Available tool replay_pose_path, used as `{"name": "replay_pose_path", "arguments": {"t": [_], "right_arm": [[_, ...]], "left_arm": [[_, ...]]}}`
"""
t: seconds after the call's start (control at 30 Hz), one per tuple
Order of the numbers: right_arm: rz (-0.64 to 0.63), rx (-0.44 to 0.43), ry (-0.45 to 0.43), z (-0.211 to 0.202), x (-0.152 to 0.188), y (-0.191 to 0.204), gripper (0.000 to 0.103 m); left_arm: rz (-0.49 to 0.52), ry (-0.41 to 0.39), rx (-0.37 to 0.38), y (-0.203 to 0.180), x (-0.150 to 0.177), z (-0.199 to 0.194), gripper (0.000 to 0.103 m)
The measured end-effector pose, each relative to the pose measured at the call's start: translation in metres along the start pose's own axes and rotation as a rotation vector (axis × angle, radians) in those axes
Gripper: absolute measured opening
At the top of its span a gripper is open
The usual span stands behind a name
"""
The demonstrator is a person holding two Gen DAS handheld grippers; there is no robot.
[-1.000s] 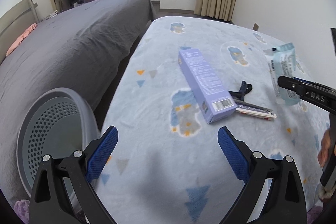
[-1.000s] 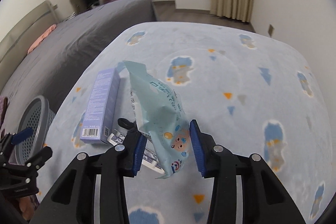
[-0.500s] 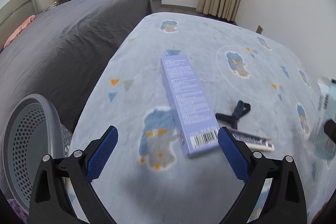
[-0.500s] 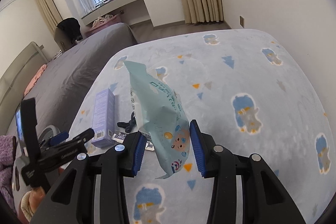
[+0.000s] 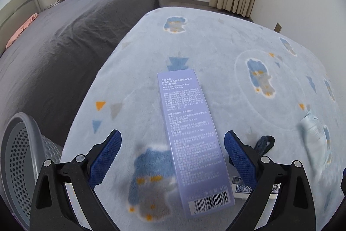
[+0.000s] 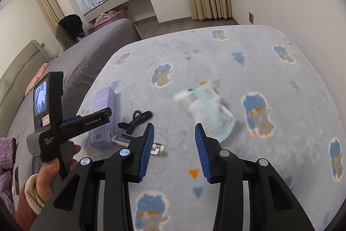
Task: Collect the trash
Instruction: 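Grasp the purple box with the left gripper, then grasp the white card with red hearts with the right gripper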
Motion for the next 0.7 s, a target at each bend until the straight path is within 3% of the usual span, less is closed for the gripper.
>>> {"name": "replay_pose_path", "arguments": {"t": [0.1, 0.17, 0.23, 0.33, 0.43, 0.7], "right_arm": [[0.006, 0.000, -0.001, 0.000, -0.001, -0.003, 0.039], [0.013, 0.000, -0.006, -0.001, -0.001, -0.004, 0.039], [0.020, -0.001, -0.003, -0.001, -0.001, -0.006, 0.039], [0.016, -0.005, 0.006, 0.001, 0.000, -0.007, 0.039], [0.001, -0.011, 0.011, 0.003, 0.001, -0.004, 0.039], [-0.019, -0.025, 0.032, 0.012, 0.004, -0.002, 0.039]], "left_arm": [[0.009, 0.005, -0.006, -0.003, 0.000, 0.004, 0.091], [0.019, 0.013, -0.006, -0.005, 0.001, 0.006, 0.082], [0.023, 0.034, 0.007, -0.007, 0.002, 0.010, 0.072], [0.025, 0.059, 0.028, -0.007, 0.005, 0.014, 0.047], [0.038, 0.051, 0.027, -0.005, 0.007, 0.013, 0.042], [0.057, 0.020, 0.033, 0.009, 0.014, -0.003, 0.042]]}}
Point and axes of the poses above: each gripper's, at about its wrist camera, not at the fingertips, and z roughly the way its jaws point, y to its left, x to its underside, the point moved 2 cm from there along z, roughly the way its jaws point, and after that the axes turned 4 degrees about -x, right-handed, at the moved point
